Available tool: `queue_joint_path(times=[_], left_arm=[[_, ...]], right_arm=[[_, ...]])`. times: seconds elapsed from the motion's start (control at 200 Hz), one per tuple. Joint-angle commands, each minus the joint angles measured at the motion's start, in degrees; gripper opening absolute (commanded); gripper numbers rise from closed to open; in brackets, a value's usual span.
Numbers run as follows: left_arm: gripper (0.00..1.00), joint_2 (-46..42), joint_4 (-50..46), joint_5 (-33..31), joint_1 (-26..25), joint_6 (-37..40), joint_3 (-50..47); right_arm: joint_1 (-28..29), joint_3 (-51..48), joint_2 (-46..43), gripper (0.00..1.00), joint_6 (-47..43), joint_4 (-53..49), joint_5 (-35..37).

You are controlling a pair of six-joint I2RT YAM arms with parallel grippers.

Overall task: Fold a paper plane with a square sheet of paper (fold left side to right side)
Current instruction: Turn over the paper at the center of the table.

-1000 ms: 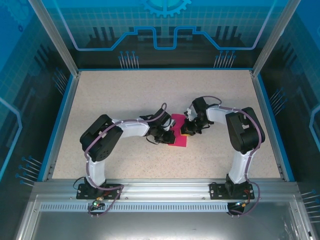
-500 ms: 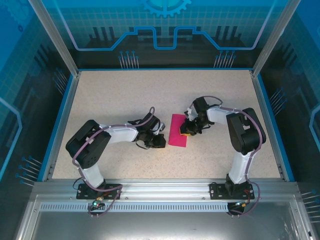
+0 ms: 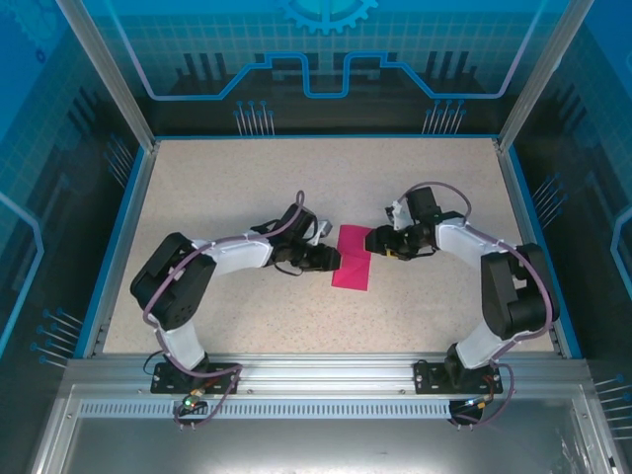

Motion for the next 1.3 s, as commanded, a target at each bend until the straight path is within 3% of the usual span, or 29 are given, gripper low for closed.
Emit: queue_joint_path(times=[0.0,0.385,0.785,0.975,1.296], left_arm=[[0.44,3.88,1.22,1.8,0.57,0.62,3.66],[0.47,10.62,-3.66,0.38,0.77,3.13,10.58],[0.49,5.89,-5.55,-2.41,1.87,4.51,7.64],[0.49,7.77,-3.67,0.2,1.82,3.43,8.01],[0.36,10.52,-1.69,3.22,1.88,2.71,9.29]], right_arm=[[-1.0,-1.4,-1.48,0.67,-0.74,0.05,-0.7],[-1.65,-3.87,-3.72,0.69,-1.96,-0.63,-2.11],[-1.94,-4.26,-2.88,0.69,-1.89,0.07,-2.74],[-1.92,-4.31,-2.51,0.69,-1.71,0.44,-3.35],[-1.99,-4.45,-2.56,0.69,-1.75,0.35,-3.79]])
